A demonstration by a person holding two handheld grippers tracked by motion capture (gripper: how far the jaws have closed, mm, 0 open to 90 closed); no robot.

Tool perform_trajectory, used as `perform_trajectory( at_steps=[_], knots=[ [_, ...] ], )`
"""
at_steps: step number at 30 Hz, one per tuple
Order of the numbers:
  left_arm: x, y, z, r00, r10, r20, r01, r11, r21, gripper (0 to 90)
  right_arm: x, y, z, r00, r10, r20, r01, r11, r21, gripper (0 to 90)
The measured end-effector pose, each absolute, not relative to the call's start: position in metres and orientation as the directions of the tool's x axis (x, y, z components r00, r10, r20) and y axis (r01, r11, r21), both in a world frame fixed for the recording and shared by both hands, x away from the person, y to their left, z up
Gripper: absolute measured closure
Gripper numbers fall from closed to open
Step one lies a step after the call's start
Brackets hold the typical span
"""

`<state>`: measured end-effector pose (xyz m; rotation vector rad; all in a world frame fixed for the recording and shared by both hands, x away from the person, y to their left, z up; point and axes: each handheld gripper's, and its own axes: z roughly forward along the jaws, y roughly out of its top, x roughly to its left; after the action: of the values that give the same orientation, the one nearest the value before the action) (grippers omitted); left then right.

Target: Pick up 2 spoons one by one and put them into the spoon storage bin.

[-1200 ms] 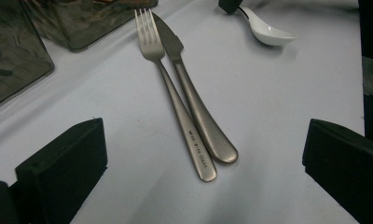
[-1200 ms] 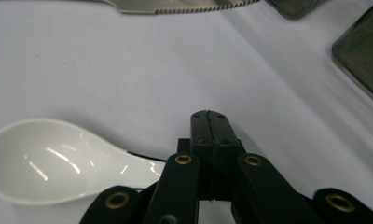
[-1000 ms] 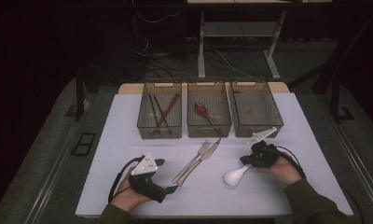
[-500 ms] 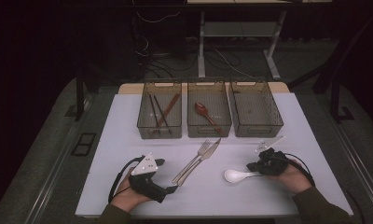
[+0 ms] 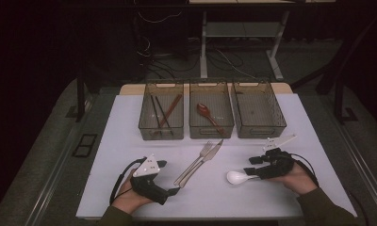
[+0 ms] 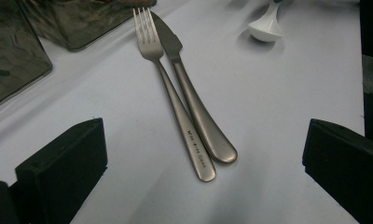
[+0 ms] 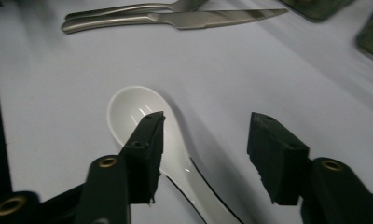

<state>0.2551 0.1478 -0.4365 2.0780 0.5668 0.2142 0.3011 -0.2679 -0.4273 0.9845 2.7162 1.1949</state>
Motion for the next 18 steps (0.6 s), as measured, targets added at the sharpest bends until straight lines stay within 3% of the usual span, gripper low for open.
perform_trajectory(
  at_steps=[18],
  knots=[
    [0.255,0.148,-0.437,0.878,0.473,-0.069,0.310,-0.453,0.836,0.0,0.296,-0.231,-0.440,-0.867,0.463,0.183,0.465,0.622,0.630,40.2]
  ],
)
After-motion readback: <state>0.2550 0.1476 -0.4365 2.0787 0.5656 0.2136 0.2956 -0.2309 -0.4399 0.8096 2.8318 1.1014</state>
